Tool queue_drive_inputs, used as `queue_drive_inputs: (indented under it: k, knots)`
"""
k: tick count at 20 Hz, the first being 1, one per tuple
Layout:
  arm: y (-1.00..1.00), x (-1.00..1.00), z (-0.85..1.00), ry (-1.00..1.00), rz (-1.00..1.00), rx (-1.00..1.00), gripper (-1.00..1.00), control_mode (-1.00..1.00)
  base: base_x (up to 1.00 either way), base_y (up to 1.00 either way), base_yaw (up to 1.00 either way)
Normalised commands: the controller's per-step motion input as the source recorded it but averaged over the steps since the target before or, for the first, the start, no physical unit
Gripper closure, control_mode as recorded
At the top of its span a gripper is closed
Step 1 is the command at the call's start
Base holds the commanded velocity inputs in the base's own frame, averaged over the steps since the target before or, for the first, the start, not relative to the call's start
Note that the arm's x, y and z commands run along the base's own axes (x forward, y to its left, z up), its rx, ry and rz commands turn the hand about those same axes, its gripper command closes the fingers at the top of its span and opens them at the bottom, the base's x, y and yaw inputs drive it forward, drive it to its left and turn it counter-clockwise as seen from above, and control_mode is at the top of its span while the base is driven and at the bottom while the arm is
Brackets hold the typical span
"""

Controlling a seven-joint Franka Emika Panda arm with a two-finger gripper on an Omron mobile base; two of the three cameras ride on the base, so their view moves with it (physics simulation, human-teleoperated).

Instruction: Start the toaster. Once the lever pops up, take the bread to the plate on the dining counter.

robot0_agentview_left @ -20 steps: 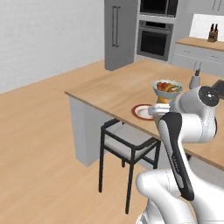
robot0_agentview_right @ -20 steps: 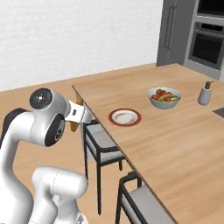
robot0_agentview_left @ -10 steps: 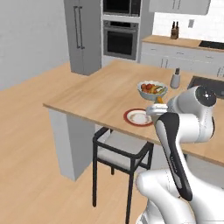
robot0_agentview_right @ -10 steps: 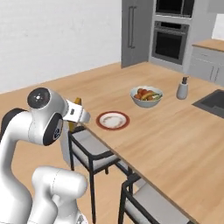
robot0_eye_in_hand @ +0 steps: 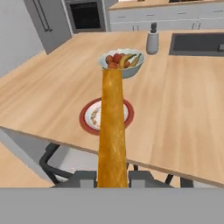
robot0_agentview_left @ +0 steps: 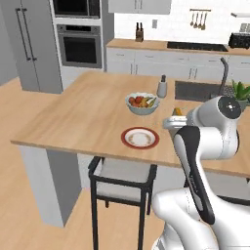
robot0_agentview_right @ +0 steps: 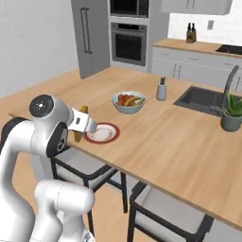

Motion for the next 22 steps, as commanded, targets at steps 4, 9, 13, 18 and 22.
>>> queue_drive_inputs:
  k: [4,9,13,18,22]
  knots:
    - [0.00,0.00,0.00,0.00,0.00,0.00,1.00,1.00,0.56,1.00,-0.31]
    - [0.00,0.00,0.00,0.00,0.00,0.00,1.00,1.00,0.29,1.00,-0.27]
    - [0.00,0.00,0.00,0.00,0.00,0.00,1.00,1.00,0.22,0.98,-0.27]
    - [0.00,0.00,0.00,0.00,0.00,0.00,1.00,1.00,0.37,0.30,-0.30]
    - [0.00,0.00,0.00,0.00,0.00,0.00,1.00,1.00,0.20,-0.03,-0.23]
